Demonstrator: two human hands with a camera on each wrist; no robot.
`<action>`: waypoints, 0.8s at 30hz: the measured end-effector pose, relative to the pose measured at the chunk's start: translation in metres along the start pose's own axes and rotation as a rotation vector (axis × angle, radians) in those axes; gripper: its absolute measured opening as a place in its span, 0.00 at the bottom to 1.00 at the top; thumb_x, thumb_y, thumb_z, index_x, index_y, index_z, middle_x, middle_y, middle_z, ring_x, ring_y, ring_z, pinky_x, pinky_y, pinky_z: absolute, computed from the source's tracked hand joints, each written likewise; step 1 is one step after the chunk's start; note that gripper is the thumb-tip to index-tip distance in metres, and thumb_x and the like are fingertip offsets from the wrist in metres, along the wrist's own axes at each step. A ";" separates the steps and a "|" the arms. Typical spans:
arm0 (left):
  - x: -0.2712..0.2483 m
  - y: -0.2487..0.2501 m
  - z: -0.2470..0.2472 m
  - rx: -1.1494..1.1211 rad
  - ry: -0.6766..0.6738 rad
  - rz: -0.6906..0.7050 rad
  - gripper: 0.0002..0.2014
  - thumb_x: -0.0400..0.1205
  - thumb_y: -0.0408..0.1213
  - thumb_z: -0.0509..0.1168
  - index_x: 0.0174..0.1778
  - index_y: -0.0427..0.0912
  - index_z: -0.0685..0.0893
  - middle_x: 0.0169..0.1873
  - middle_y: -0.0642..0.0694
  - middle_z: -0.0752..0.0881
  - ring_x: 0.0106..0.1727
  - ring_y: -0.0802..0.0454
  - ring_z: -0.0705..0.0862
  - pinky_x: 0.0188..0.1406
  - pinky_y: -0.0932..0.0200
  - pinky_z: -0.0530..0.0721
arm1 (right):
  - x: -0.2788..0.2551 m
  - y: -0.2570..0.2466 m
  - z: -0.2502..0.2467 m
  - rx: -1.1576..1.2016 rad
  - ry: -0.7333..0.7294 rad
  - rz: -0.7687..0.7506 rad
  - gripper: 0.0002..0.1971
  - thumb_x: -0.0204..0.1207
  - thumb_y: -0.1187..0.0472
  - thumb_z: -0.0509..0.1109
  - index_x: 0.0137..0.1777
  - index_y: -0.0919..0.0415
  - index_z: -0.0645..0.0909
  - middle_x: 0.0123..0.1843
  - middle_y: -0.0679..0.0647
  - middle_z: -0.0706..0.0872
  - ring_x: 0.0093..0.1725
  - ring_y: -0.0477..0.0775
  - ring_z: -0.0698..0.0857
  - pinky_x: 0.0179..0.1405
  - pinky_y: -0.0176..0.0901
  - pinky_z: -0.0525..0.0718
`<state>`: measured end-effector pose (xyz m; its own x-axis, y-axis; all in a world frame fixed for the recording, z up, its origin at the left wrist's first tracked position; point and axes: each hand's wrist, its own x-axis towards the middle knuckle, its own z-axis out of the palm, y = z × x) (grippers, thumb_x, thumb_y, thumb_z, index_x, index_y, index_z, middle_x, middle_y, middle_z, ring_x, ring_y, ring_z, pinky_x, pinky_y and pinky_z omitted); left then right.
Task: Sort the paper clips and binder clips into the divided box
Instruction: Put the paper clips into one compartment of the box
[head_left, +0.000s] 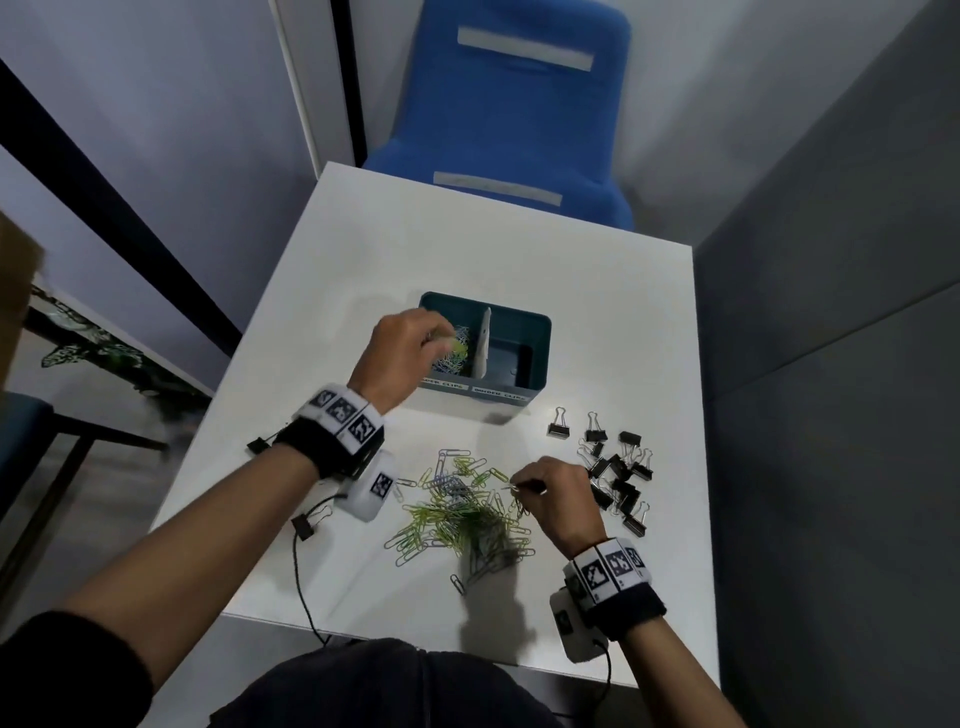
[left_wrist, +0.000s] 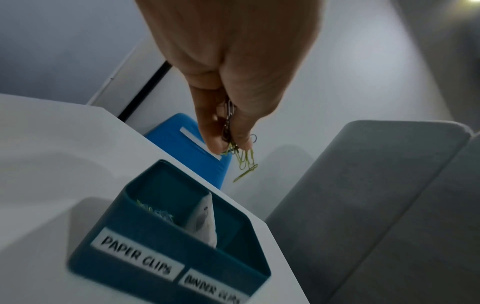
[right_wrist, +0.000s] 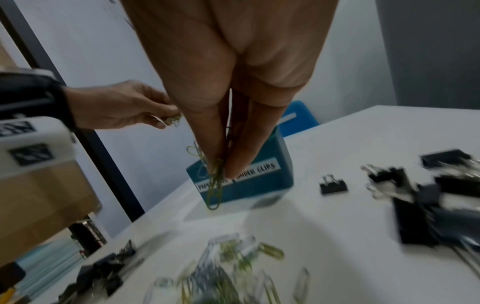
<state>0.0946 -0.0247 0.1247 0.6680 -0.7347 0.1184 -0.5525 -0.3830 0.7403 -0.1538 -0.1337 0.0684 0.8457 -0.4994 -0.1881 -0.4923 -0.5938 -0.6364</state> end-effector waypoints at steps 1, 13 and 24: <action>0.010 0.000 0.000 0.002 0.013 -0.015 0.06 0.78 0.38 0.73 0.49 0.42 0.89 0.42 0.50 0.88 0.39 0.59 0.83 0.44 0.61 0.84 | 0.006 -0.008 -0.006 0.006 0.004 -0.007 0.08 0.68 0.69 0.79 0.43 0.56 0.91 0.42 0.52 0.92 0.40 0.47 0.89 0.47 0.40 0.88; -0.048 -0.038 0.029 0.157 -0.206 -0.230 0.10 0.81 0.33 0.69 0.57 0.44 0.87 0.50 0.46 0.90 0.44 0.51 0.87 0.53 0.53 0.86 | 0.128 -0.117 -0.062 -0.077 0.157 -0.219 0.09 0.69 0.73 0.74 0.38 0.60 0.91 0.39 0.54 0.91 0.39 0.52 0.87 0.44 0.41 0.86; -0.156 -0.091 0.056 0.330 -0.565 -0.308 0.31 0.77 0.49 0.71 0.73 0.43 0.70 0.66 0.45 0.71 0.65 0.45 0.77 0.56 0.47 0.81 | 0.107 -0.078 -0.020 -0.183 -0.001 -0.199 0.02 0.72 0.62 0.76 0.42 0.59 0.86 0.43 0.50 0.87 0.38 0.48 0.84 0.42 0.42 0.86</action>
<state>0.0128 0.0933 0.0015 0.5071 -0.7091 -0.4899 -0.5617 -0.7030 0.4362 -0.0290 -0.1532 0.1128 0.9296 -0.3611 -0.0737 -0.3455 -0.7842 -0.5155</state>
